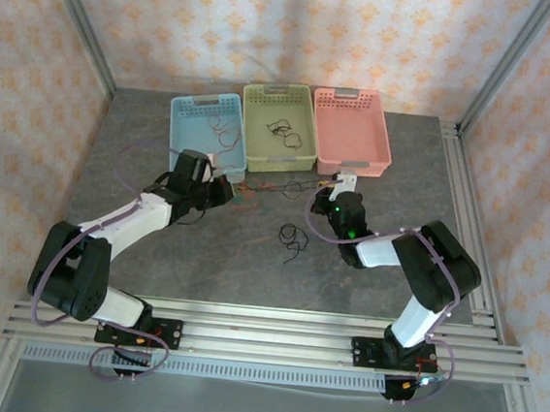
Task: Untangle the cables
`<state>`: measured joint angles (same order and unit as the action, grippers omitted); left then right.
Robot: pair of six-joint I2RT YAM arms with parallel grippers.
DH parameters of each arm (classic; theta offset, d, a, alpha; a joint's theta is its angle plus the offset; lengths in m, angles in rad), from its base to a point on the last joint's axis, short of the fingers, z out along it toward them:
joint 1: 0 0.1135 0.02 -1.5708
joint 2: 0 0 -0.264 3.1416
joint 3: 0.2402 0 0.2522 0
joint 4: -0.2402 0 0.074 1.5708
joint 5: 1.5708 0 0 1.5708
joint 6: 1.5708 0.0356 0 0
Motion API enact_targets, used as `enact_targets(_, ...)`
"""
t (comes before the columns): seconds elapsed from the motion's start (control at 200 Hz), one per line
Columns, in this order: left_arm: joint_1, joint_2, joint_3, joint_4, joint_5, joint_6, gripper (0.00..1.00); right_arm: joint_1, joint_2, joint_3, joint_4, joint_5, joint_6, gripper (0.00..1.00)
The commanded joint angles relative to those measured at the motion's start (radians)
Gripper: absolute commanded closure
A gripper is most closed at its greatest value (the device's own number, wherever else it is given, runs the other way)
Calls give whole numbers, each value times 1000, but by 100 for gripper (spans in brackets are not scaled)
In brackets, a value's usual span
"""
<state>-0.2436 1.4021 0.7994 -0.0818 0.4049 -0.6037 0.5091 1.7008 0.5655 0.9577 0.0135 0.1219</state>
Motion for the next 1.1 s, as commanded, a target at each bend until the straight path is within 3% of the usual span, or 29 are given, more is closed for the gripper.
enact_targets(0.0,69,-46,-46,-49,-109,-54,100,-39,-36,-29,75,136,77,100)
enact_targets(0.35,110,-95,-81,-66,-169,-82,100,-50,-49,-73,136,249,86,100)
enact_targets(0.475,109,-82,-72,-71,-160,-77,100,-53,-42,-76,157,226,90,100)
enact_targets(0.696,121,-82,-75,-82,-175,-85,100,-56,-87,-105,202,312,-6,100)
enact_targets(1.096,178,-111,-118,-88,-205,-135,100,-299,-417,-211,47,404,84,100)
